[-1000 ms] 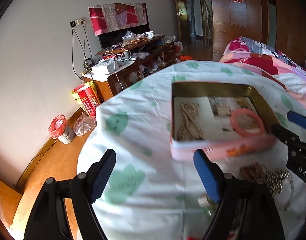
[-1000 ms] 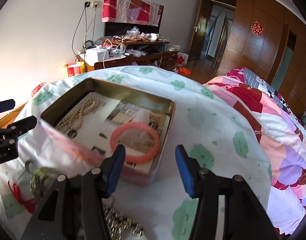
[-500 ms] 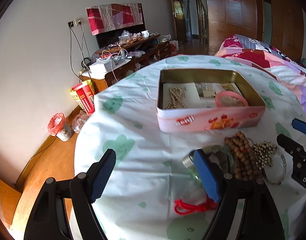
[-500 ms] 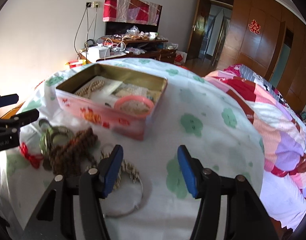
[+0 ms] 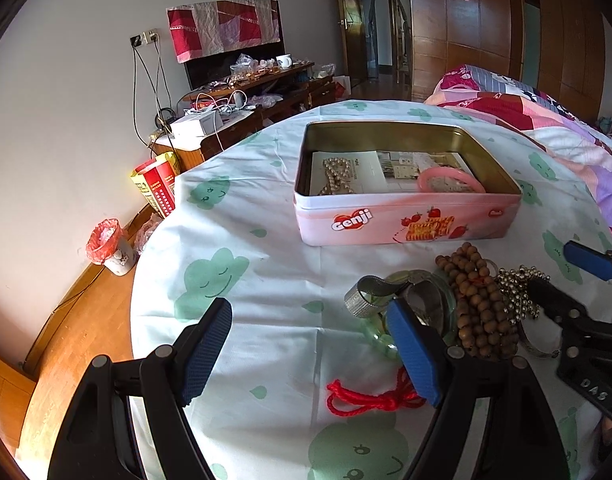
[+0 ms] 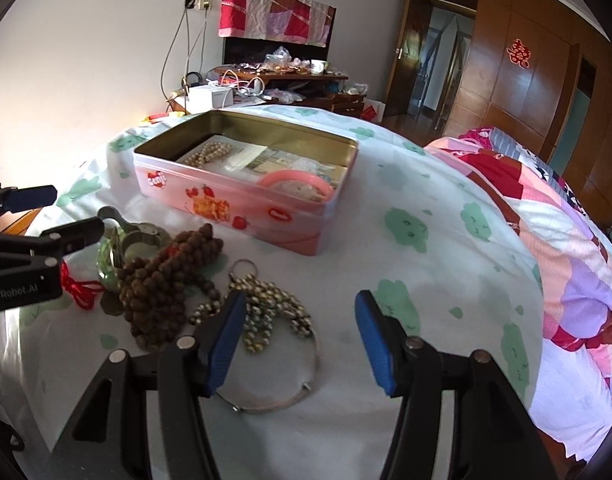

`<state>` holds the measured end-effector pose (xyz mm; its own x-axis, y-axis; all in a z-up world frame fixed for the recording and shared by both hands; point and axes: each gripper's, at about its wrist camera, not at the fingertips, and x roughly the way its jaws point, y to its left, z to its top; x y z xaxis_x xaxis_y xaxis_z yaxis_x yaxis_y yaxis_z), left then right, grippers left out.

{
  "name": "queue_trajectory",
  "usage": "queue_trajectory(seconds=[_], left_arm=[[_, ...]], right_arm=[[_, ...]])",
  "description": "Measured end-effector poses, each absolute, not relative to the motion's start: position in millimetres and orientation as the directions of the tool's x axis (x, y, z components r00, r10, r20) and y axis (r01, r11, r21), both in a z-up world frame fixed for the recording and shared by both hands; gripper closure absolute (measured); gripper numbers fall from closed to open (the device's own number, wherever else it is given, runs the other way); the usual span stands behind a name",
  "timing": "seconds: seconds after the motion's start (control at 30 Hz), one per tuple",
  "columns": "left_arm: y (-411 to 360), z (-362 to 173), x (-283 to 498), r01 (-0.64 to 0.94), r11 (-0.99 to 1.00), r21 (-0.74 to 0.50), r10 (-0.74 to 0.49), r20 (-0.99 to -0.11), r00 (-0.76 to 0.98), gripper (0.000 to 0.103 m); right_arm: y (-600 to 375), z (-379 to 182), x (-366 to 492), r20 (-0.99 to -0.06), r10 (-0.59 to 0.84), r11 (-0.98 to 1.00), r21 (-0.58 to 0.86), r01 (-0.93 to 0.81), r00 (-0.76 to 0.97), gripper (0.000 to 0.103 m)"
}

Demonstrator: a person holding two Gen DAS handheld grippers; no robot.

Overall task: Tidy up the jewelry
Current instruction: 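Move both tools back over the remaining jewelry beside the tin, then grasp the gold bead chain with the right tool while the left tool grasps the silver watch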

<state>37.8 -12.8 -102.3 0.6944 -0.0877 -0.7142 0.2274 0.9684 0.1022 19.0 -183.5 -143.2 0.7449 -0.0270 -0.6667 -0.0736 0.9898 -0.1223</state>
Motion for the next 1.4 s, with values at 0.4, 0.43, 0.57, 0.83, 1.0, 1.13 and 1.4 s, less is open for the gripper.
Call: queue_trajectory(seconds=[0.4,0.43,0.57,0.83,1.0,1.13,1.4], left_arm=[[-10.6,-99.8,35.6,0.235,0.968,0.086,-0.107,-0.707,0.699,0.023],[-10.8,-99.7,35.5,0.239,0.968,0.081,-0.113,-0.707,0.698,0.023],[-11.4,-102.4,36.7,0.248,0.967,0.061,-0.13,-0.717,0.685,0.023],[-10.2,-107.7,43.1,0.248,0.968,0.028,-0.148,-0.737,0.66,0.036],[-8.3,-105.7,45.5,0.245,0.97,0.003,-0.163,-0.738,0.655,0.036],[-5.9,-100.5,44.9,0.236,0.972,-0.015,-0.173,-0.726,0.666,0.036],[-16.1,-98.4,56.6,0.217,0.976,0.031,-0.128,-0.719,0.683,0.036]], right_arm=[[-180.7,-150.5,20.8,-0.675,0.002,0.99,-0.103,-0.097,0.738,0.09],[-180.6,-149.5,20.6,-0.67,-0.003,0.99,-0.107,-0.093,0.743,0.09],[-180.7,-147.5,19.2,-0.654,-0.014,0.991,-0.111,-0.078,0.757,0.09],[-177.1,-147.8,18.8,-0.651,-0.023,0.987,-0.136,-0.087,0.759,0.09],[-176.5,-148.1,18.9,-0.652,-0.023,0.985,-0.144,-0.093,0.758,0.09],[-174.7,-148.6,19.1,-0.651,-0.028,0.984,-0.153,-0.096,0.758,0.09],[-173.3,-149.0,19.0,-0.65,-0.031,0.982,-0.162,-0.098,0.759,0.09]])
